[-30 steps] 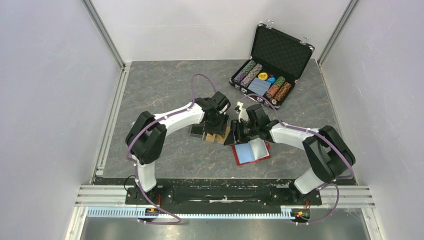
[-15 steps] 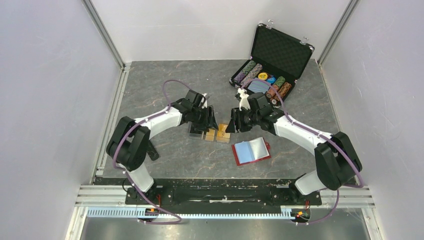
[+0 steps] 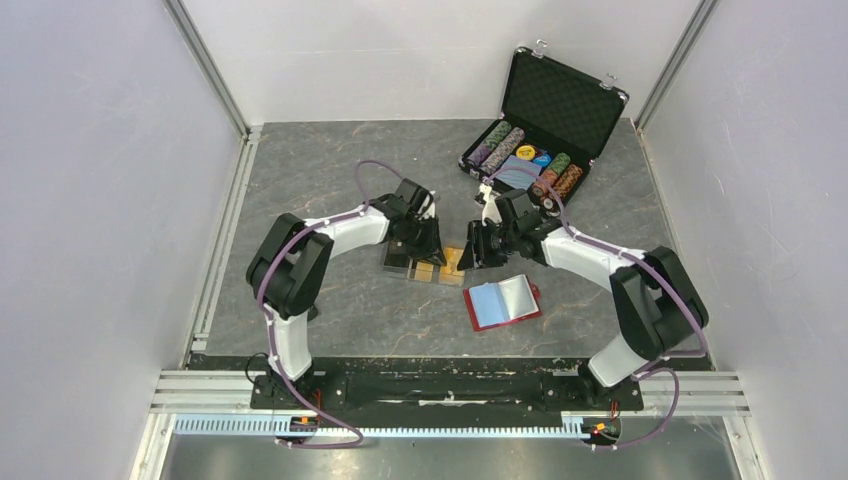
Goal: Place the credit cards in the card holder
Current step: Pick up the credit card from the storage box.
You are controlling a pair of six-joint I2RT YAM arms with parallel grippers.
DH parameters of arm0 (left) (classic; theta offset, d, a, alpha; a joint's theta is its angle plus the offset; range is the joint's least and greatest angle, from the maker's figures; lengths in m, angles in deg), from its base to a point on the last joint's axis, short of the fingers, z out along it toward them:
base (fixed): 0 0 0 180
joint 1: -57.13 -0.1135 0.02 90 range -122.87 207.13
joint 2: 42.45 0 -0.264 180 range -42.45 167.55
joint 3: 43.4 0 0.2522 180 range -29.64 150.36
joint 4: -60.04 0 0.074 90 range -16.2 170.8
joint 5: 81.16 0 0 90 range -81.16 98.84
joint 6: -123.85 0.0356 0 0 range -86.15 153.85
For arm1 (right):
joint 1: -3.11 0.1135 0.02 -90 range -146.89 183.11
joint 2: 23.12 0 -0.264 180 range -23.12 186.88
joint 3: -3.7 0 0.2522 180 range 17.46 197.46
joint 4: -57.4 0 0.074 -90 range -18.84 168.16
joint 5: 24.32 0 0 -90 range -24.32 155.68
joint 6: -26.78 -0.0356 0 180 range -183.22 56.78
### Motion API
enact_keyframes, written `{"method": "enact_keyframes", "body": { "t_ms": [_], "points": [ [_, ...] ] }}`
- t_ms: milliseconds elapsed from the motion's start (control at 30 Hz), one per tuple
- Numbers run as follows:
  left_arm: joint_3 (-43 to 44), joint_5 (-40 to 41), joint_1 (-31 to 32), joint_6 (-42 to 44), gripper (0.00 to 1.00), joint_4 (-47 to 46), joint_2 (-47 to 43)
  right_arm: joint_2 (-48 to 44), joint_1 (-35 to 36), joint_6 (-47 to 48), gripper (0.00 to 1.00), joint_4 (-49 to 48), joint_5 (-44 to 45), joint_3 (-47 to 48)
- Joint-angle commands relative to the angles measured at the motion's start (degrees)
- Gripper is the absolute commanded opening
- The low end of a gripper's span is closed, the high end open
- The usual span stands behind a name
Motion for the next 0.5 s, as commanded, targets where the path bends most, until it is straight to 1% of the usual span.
{"method": "enact_keyframes", "body": {
  "t_ms": [0, 167, 233, 333, 467],
  "points": [
    [5.0, 1.5, 2.2, 2.8, 0.15, 4.5, 1.5, 4.0, -0.1, -1.1, 0.37, -2.8, -2.4, 1.1],
    [8.6, 5.0, 3.9, 5.3, 0.13, 10.5, 2.2, 6.4, -0.1, -0.9, 0.29, -2.8, -3.1, 2.1],
    [10.0, 6.7, 4.8, 5.9, 0.15, 12.4, 2.2, 6.5, 0.0, -0.9, 0.28, -2.8, -3.1, 2.1],
    [12.0, 9.0, 5.8, 7.1, 0.22, 15.3, 2.5, 6.1, -0.1, -0.8, 0.27, -2.8, -3.0, 1.7],
    [13.9, 9.8, 6.8, 8.1, 0.24, 17.1, 3.2, 5.7, -0.1, -0.8, 0.27, -3.1, -3.2, 0.9]
  ]
}}
